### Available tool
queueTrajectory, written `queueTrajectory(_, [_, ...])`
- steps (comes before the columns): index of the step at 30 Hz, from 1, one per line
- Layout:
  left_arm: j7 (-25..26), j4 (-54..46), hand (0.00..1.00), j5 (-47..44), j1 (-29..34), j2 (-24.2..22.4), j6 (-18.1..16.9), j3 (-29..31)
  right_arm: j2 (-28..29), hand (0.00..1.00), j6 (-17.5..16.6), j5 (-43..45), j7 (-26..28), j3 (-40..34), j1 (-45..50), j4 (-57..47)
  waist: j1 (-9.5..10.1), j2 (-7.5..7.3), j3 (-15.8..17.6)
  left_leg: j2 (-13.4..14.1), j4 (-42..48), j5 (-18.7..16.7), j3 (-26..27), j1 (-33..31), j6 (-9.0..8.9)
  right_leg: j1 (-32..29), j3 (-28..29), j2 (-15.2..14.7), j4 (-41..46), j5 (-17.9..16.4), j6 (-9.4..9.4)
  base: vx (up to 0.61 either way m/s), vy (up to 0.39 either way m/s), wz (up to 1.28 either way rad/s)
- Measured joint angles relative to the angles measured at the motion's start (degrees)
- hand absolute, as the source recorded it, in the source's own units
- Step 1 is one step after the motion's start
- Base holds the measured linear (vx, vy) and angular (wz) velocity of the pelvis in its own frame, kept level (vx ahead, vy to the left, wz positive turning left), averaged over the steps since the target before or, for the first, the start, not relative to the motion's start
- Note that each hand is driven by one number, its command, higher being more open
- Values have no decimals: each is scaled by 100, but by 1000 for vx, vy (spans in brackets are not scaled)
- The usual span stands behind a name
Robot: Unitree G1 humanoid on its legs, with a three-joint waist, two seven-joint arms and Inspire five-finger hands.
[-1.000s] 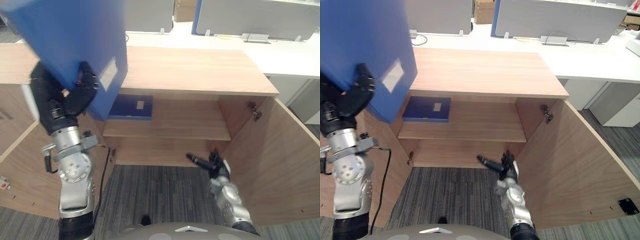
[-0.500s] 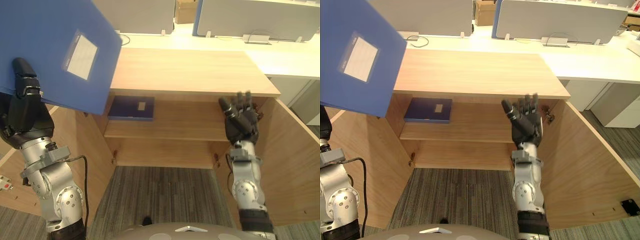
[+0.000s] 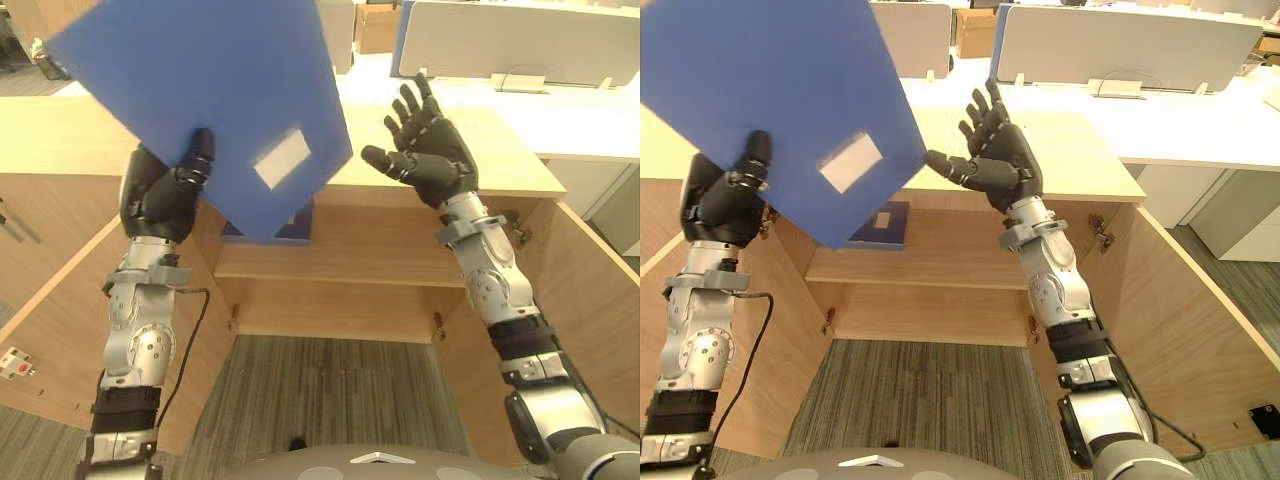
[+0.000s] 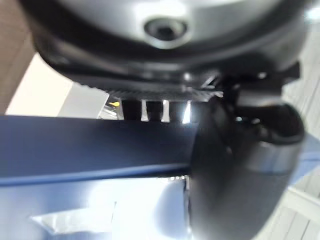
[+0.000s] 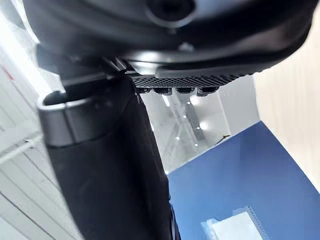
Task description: Walk over to the cabinet, pick up the folder, carry it to the office cabinet, place the folder inside the office cabinet, then close the office cabinet door
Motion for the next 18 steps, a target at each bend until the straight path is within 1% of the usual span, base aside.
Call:
queueTrajectory(3, [-164,217,0,8,-95,107,11,-96,-50,100,62,-13,31,203,-103,120,20,-8,-1,7,0,4,-26,-11,6,8,6,11,-52,27,-2,0,-2,-1])
queueTrajectory(7, [-332,261,0,23,-114,164,15,-165,-128,100,94,-238,20,246,-369,236,36,-24,-6,27,-1,5,-52,-10,7,33,6,42,-84,44,-15,-18,-34,0])
queueTrajectory(10, [-499,262,0,75,-123,362,18,-216,-248,100,93,-300,24,361,-669,236,50,-48,-18,71,-3,6,-52,-9,5,31,17,88,-90,55,-34,-32,-35,-1])
queueTrajectory(13, [-665,262,0,80,-177,490,19,-243,-323,100,92,-662,37,444,-905,236,75,-79,-39,106,-6,13,-51,-6,-3,31,18,111,-91,58,-42,-44,-39,-1])
queueTrajectory(15, [-783,322,0,78,-344,592,20,-406,-384,100,92,-692,63,487,-961,236,121,-100,-53,110,-8,23,-52,-8,-4,33,14,114,-88,61,-47,-35,-21,1])
queueTrajectory(18, [-1034,338,0,76,-435,754,22,-504,-428,100,92,-692,133,710,-1043,239,121,-128,-72,103,-10,31,-58,-10,2,37,4,113,-86,65,-48,-11,-5,1])
